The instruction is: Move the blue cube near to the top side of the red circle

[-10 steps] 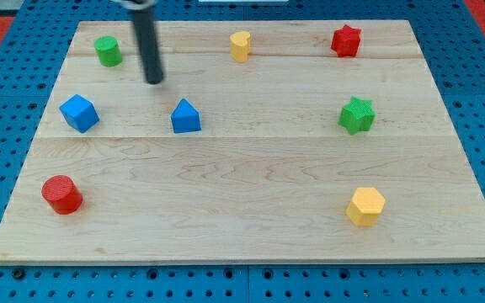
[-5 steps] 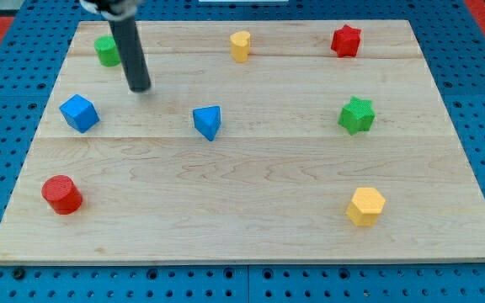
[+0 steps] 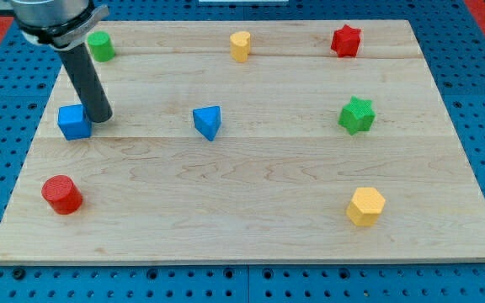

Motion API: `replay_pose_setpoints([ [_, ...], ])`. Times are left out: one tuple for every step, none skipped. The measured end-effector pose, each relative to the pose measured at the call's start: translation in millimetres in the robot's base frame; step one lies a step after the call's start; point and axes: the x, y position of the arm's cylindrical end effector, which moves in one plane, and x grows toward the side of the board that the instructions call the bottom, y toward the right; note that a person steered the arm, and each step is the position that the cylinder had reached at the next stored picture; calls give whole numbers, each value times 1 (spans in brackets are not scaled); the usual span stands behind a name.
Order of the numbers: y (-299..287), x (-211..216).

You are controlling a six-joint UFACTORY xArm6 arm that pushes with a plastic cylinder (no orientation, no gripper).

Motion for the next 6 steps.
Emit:
replay_pose_setpoints([
  [-52, -8],
  [-79, -1],
  [-51, 27],
  [-34, 45],
  [-98, 65],
  [-95, 117],
])
